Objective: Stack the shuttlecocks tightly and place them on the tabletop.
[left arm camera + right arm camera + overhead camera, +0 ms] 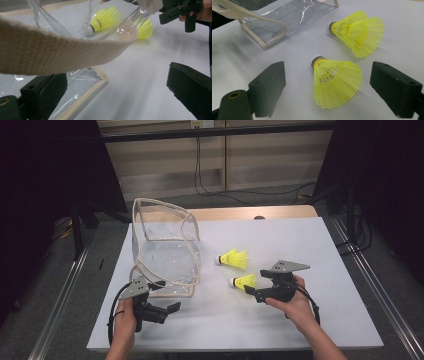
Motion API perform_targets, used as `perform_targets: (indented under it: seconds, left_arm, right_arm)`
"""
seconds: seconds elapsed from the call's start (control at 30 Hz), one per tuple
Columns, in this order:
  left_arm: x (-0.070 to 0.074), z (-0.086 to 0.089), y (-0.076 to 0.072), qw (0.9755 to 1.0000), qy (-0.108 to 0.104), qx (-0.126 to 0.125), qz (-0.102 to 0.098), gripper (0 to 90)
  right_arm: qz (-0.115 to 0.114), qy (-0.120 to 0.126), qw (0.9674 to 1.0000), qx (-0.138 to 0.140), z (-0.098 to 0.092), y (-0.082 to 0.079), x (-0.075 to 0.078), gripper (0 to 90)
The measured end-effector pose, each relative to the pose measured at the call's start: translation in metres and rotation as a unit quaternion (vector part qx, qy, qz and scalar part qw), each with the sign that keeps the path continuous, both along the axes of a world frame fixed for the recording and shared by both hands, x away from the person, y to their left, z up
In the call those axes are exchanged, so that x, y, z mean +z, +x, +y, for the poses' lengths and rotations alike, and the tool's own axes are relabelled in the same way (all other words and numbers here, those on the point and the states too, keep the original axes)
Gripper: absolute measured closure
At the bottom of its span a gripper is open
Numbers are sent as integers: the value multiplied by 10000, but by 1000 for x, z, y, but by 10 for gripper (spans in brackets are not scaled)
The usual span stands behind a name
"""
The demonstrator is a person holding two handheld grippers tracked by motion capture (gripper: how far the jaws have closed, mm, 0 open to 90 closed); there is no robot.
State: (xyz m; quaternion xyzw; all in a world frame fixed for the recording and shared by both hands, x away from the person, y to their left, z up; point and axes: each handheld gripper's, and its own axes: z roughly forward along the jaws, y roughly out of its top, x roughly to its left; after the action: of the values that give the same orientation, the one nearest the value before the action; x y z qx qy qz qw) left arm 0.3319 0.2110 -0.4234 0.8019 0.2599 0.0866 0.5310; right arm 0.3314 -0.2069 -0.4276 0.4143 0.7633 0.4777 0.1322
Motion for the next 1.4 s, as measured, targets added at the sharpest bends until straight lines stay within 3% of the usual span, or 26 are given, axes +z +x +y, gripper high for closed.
perform_targets:
  seconds: [0.27,0.83,1.4]
  left_arm:
    - [0,0,0,10000,-15,1,2,32]
    - [1,1,0,10000,-18,6,-27,32]
    - [1,1,-1,10000,-23,12,-6,32]
  right_arm:
    - [64,-46,9999,105,6,0,-7,158]
    - [185,-120,9993,305,9,-1,-15,387]
    - [99,-251,9989,381,15,1,-20,637]
